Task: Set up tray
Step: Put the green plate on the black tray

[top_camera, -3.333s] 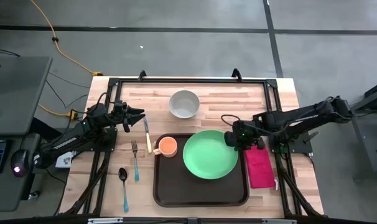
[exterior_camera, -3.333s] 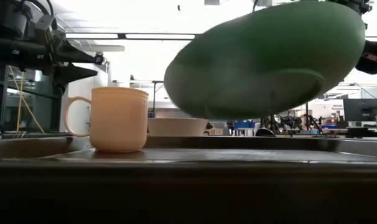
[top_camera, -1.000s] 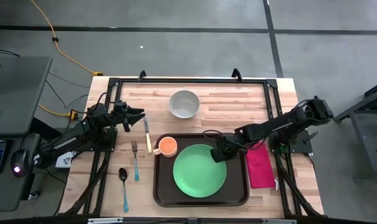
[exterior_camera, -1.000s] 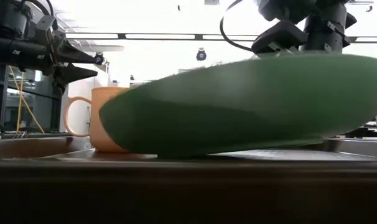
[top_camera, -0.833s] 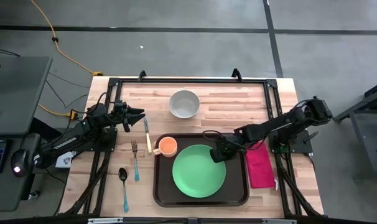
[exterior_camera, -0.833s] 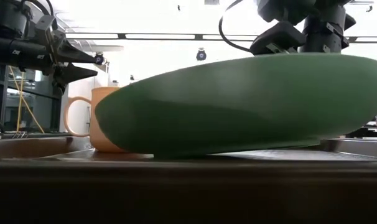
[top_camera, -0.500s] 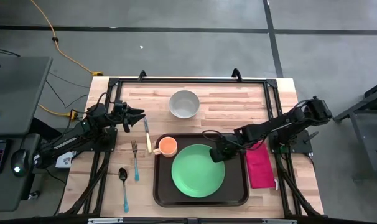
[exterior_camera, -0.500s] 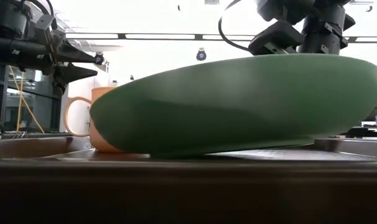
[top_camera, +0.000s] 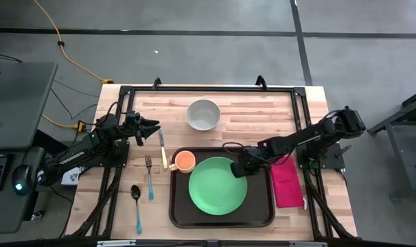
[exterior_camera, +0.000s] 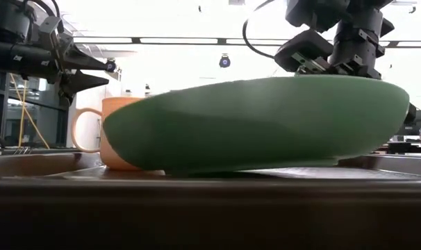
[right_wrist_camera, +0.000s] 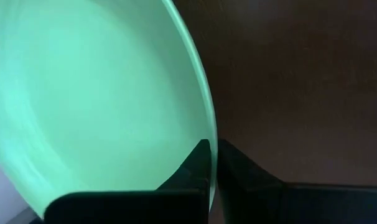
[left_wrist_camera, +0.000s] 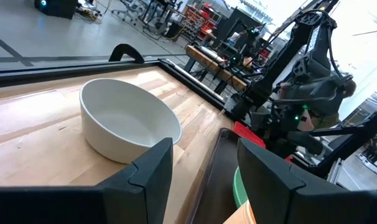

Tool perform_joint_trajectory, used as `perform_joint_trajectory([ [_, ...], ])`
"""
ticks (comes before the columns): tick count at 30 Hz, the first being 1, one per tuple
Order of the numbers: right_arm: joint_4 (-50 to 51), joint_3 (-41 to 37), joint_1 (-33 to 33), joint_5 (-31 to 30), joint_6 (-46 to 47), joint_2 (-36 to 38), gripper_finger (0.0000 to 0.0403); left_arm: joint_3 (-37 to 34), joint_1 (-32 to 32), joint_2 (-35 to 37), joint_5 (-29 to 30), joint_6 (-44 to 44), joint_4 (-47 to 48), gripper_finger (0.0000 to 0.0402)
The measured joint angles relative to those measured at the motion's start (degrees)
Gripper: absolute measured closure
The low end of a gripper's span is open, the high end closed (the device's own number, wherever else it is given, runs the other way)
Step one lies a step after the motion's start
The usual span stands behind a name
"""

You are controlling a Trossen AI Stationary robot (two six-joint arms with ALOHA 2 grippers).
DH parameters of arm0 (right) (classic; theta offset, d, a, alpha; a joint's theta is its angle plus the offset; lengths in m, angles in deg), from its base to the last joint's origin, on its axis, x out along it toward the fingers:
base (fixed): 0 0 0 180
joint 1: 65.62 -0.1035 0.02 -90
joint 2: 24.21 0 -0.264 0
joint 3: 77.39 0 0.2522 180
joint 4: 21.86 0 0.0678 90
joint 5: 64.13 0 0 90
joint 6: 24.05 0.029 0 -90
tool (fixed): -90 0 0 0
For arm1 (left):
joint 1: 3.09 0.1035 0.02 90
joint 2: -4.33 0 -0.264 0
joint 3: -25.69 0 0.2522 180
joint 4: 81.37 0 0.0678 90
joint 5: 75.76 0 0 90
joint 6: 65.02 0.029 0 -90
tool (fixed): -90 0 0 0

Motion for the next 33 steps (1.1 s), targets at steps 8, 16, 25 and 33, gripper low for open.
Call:
perform_joint_trajectory([
  [8,-4.0,0.0,-0.1,2.0,-0.4,-3.4,0.0403,0.0,0.0,0.0,0.0,0.0,0.0,0.019],
  [16,-3.7,0.0,0.0,2.0,-0.2,-3.3,0.0403,0.0,0.0,0.0,-0.1,0.1,0.0,0.019],
  [25,-3.5,0.0,0.0,3.0,2.8,-3.3,0.0402,0.0,0.0,0.0,-0.3,0.5,0.0,0.019],
  [33,-3.7,0.0,0.0,4.0,3.0,-3.3,0.0402,0.0,0.0,0.0,-0.3,0.7,0.0,0.019],
])
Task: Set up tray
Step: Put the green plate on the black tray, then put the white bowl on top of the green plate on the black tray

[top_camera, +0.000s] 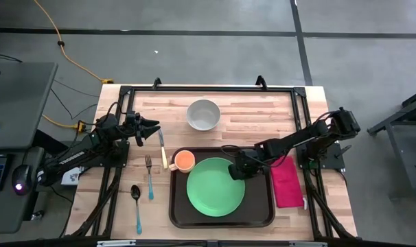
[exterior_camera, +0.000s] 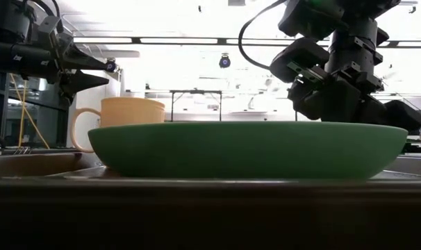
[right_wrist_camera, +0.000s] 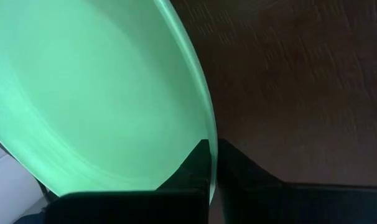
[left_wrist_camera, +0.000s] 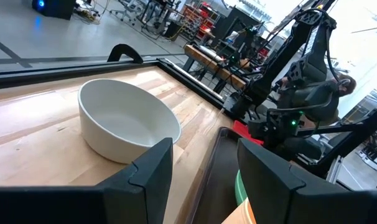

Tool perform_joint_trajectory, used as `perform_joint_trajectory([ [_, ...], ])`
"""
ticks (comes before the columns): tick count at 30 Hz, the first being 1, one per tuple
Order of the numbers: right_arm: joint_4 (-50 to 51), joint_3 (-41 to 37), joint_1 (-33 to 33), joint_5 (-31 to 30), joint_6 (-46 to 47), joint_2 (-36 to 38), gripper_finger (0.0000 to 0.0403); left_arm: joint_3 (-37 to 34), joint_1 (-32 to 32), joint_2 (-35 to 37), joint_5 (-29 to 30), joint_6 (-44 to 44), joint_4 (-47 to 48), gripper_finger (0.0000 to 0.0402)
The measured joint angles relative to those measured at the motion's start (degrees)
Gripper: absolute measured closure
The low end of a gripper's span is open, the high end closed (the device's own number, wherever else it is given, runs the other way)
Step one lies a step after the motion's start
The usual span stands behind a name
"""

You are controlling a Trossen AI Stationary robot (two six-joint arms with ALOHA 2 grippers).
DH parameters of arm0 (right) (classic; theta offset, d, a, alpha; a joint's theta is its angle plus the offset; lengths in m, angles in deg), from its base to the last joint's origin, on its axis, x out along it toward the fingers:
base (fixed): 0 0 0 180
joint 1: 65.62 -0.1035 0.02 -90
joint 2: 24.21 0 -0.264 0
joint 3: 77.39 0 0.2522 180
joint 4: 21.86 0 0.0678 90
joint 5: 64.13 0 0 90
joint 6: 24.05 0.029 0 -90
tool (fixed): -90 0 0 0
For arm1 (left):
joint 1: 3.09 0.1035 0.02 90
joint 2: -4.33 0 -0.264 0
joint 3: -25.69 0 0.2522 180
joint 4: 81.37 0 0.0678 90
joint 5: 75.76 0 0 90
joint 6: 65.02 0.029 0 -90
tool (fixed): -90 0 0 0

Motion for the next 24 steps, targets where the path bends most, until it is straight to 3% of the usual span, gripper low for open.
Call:
perform_joint_trajectory([
  [14,-0.1,0.0,0.0,0.9,-0.3,0.0,0.0398,0.0,0.0,0.0,0.0,0.0,0.0,0.019],
  [24,0.6,0.0,0.0,1.4,-0.1,0.0,0.0318,0.0,0.0,0.0,0.0,0.9,0.0,0.019],
])
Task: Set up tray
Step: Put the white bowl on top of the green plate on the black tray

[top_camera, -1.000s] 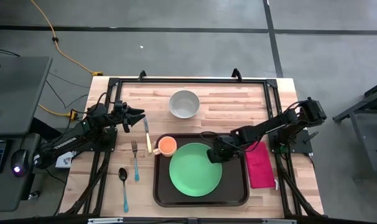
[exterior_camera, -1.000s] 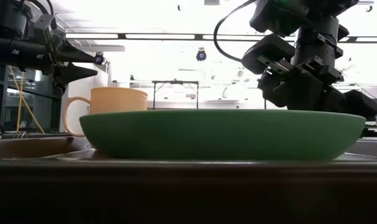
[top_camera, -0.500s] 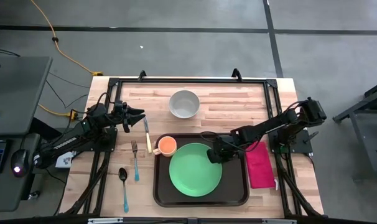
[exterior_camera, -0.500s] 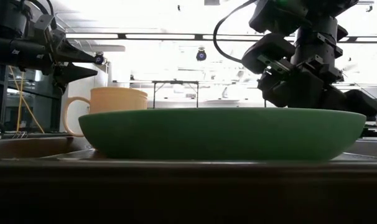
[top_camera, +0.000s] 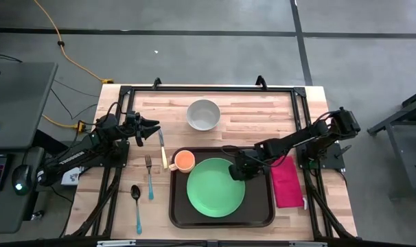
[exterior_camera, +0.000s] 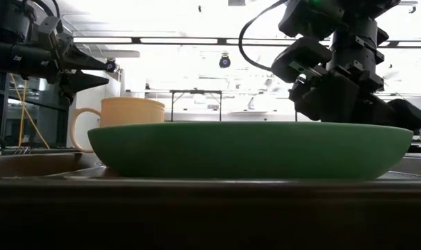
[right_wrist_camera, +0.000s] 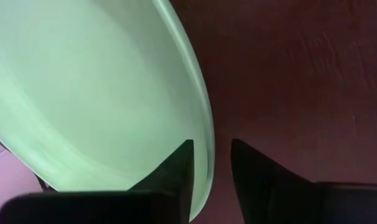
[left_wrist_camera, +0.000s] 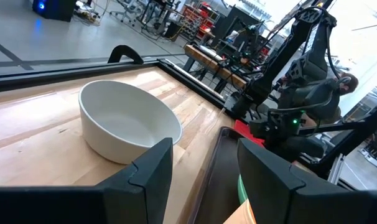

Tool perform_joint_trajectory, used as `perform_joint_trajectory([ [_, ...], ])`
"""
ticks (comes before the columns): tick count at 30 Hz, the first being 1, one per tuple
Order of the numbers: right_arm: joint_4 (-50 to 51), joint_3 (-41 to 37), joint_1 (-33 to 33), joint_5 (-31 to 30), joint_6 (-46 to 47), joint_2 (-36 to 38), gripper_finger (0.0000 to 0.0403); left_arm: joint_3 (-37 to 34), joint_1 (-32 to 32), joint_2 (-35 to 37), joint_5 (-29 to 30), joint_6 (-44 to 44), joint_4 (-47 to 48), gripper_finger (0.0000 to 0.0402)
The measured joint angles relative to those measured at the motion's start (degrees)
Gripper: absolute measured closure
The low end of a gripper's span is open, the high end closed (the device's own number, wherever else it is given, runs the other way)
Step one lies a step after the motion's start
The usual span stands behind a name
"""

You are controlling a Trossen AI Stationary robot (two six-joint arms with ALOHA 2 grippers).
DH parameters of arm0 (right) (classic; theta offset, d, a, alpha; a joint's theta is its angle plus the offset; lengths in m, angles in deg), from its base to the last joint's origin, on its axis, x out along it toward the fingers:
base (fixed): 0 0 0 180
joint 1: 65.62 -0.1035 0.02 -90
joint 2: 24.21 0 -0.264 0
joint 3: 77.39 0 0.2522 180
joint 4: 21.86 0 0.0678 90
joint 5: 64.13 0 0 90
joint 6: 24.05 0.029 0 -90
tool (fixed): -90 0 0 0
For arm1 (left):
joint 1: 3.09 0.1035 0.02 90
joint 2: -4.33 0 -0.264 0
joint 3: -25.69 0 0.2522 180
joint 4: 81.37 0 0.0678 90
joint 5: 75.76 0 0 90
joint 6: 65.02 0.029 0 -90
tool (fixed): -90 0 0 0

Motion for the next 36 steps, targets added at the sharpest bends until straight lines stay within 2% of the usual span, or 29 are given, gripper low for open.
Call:
perform_joint_trajectory([
  [6,0.1,0.0,1.5,1.8,-0.1,1.3,0.0305,0.0,0.0,0.0,0.0,0.0,0.0,0.019],
  [18,6.4,0.0,4.2,2.9,-0.1,9.5,0.0328,0.0,0.0,0.0,-0.6,0.2,0.0,0.019],
  [29,7.1,0.0,9.2,-7.7,-3.1,18.1,0.0337,0.0,0.0,0.0,-0.6,0.2,0.0,0.019],
  [36,2.5,0.0,14.3,-8.2,-9.6,18.5,0.0337,0.0,0.0,0.0,-0.6,0.2,0.0,0.019],
])
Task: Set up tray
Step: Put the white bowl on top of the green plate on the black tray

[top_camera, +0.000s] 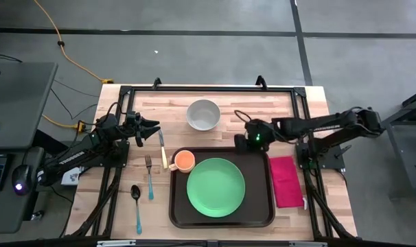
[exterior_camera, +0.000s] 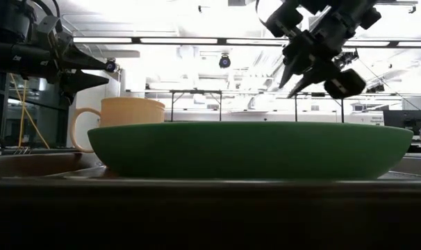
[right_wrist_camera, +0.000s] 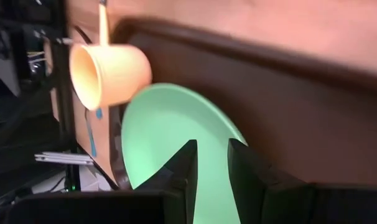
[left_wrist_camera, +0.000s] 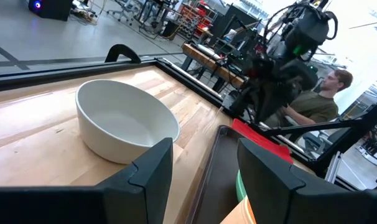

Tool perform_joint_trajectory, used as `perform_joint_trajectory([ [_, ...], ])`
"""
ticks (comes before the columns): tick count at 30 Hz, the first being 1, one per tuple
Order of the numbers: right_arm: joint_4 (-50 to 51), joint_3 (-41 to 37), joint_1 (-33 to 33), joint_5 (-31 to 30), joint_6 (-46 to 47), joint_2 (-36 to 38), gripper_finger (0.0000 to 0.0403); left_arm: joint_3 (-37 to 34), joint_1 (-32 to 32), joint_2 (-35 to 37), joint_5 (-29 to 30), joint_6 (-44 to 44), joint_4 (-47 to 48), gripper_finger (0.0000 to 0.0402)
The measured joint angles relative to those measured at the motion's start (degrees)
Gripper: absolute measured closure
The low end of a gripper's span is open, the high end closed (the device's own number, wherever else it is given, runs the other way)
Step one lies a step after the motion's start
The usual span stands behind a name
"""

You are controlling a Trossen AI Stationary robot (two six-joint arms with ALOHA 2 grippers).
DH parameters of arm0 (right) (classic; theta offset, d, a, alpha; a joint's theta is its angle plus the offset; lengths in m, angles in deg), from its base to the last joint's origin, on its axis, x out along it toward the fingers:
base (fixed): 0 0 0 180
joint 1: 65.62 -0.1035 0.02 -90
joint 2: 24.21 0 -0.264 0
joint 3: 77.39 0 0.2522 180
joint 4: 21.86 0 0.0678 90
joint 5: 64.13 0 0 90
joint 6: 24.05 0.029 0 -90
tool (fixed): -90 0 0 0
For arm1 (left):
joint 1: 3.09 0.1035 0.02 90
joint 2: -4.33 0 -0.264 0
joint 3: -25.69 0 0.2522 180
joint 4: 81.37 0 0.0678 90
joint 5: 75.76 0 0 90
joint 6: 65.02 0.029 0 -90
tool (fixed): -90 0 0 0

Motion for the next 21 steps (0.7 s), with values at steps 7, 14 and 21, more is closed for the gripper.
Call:
perform_joint_trajectory([
  [7,-3.2,0.0,5.6,0.5,-6.9,0.0,0.0337,0.0,0.0,0.0,0.0,0.0,0.0,0.019],
  [14,-7.6,0.0,10.8,0.9,-12.7,0.0,0.0337,0.0,0.0,0.0,0.3,0.0,0.0,0.019],
  [21,-11.0,0.0,15.3,2.3,-18.4,0.0,0.0337,0.0,0.0,0.0,0.3,0.0,0.0,0.019],
])
